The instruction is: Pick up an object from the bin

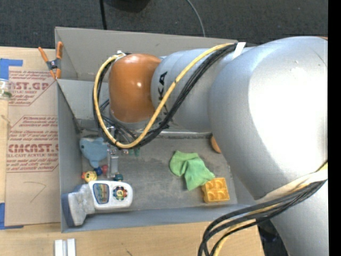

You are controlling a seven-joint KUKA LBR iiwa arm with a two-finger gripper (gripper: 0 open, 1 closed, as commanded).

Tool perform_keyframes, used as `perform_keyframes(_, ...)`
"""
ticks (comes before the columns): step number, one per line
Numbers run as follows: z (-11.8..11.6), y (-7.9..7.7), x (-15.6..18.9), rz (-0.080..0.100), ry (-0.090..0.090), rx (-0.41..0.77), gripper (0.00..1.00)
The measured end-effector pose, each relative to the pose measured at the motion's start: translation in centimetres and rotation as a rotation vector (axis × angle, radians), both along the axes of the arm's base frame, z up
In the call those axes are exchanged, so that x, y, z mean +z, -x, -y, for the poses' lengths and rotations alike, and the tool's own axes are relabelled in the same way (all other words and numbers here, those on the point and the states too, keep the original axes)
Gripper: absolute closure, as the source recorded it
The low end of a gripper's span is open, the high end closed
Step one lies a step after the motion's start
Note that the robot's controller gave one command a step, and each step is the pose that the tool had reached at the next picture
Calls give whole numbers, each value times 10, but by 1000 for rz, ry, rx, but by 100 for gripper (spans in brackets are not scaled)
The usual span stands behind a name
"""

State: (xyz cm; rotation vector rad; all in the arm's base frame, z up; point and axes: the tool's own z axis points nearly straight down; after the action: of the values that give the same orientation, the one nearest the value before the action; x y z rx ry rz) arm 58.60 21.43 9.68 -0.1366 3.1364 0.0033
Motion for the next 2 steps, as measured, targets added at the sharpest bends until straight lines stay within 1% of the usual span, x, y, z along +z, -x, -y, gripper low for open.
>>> perform_keyframes(1, -7, 0, -5, -5, 2, 59, 0)
perform_keyframes(2, -21, 3, 4, 1, -2, -113, 0)
